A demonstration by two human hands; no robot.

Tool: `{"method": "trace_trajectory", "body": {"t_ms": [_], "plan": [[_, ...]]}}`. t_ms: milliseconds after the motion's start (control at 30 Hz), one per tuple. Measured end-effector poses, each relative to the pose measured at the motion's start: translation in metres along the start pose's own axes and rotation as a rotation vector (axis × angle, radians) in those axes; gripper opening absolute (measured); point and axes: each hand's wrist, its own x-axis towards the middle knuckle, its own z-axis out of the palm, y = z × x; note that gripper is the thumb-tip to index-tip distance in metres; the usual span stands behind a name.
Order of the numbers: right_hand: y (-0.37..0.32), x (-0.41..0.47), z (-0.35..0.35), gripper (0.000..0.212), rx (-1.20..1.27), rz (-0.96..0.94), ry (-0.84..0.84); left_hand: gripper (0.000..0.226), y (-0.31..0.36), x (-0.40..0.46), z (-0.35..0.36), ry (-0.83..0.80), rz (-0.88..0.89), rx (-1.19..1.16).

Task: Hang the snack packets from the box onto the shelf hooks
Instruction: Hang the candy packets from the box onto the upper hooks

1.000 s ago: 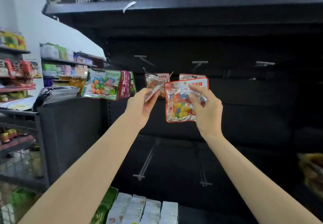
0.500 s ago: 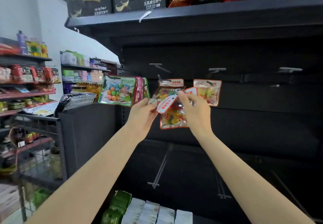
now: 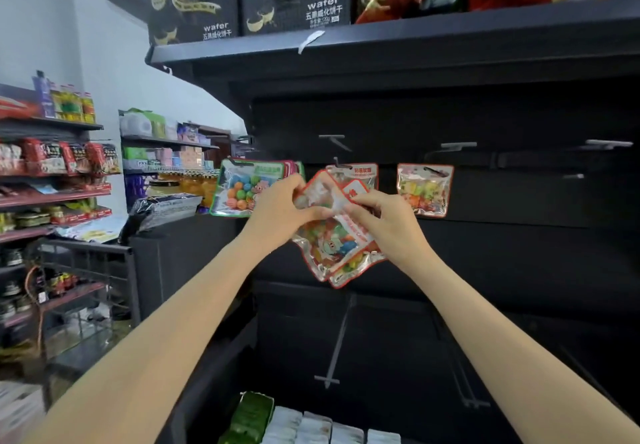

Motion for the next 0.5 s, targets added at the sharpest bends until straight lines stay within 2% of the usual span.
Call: {"method": "trace_trajectory", "body": {"t_ms": [167, 233, 500], "plan": [[-0.007, 0.006, 0.007, 0.02, 0.033, -0.026, 0.234, 0.027, -0.017, 0.0, -0.012, 0.324, -0.082, -0.203], [-0.008, 0.012, 0.011, 0.023, 0.014, -0.048, 0.32, 0.027, -0.021, 0.001, -0.016, 0.403, -0.134, -0.266], [-0.01, 0.026, 0.033, 0.026, 0.029, 0.01, 0.439, 0.025, -0.027, 0.005, -0.019, 0.349, -0.147, -0.333]]}}
